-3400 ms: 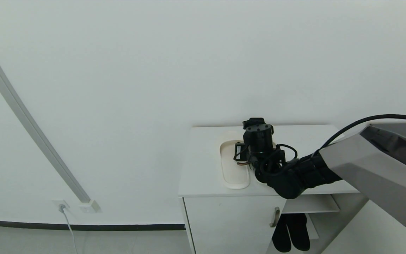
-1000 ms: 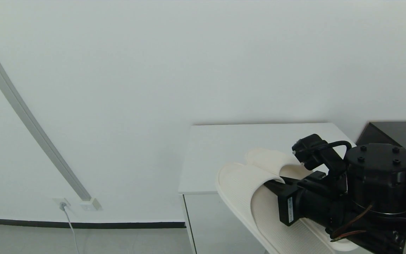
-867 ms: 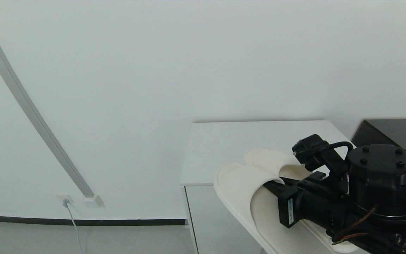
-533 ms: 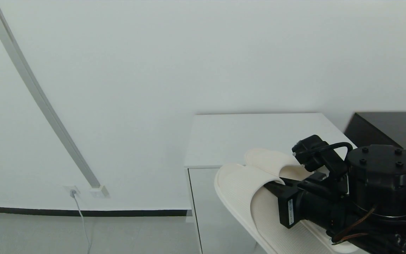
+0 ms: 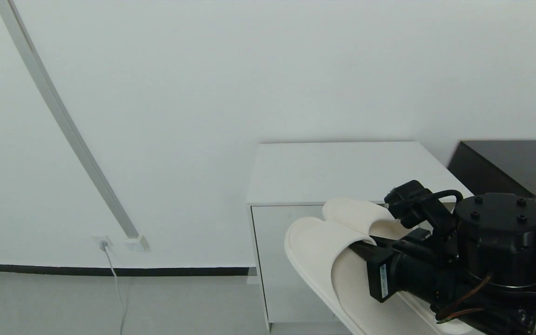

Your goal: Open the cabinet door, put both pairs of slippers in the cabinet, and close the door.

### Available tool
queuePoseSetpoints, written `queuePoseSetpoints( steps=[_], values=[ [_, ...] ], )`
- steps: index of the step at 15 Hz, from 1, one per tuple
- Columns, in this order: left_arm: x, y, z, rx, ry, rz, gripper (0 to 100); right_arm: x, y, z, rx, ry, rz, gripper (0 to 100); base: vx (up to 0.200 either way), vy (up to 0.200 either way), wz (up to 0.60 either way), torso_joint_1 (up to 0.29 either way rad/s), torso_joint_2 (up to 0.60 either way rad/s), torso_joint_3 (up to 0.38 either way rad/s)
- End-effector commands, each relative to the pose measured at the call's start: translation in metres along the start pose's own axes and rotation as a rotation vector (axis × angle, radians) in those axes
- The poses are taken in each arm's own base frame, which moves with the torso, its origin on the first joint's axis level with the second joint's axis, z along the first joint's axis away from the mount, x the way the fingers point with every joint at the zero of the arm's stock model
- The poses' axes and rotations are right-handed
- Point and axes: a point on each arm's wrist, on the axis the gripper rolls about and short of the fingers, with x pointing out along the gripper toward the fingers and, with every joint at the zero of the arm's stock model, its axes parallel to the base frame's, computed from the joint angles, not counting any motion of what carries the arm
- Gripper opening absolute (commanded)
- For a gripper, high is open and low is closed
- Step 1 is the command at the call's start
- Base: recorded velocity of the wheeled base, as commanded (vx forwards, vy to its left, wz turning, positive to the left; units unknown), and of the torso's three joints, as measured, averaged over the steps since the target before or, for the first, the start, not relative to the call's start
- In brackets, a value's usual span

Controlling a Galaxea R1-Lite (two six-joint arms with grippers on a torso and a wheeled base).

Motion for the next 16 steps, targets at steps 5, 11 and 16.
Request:
queuePoseSetpoints(
  steps=[5,11,16],
  values=[
    [0.0001,0.0,0.0,-0.001,0.001,0.0,0,0.0025,0.0002,-0.002,-0.002,0.008,-0.003,0,0.0,0.0,0.0,0.0,0.0,0.0],
    [0.0,0.0,0.0005,0.001,0.0,-0.001,0,0.0039,0.0004,-0.0037,-0.004,0.016,-0.004,0,0.0,-0.133,0.0,-0.001,0.0,0.0],
    [0.0,0.0,0.0005,0.001,0.0,-0.001,0,0.0039,0.0001,-0.0062,-0.007,0.025,-0.005,0,0.0,-0.2,0.0,0.002,0.0,0.002]
  ],
)
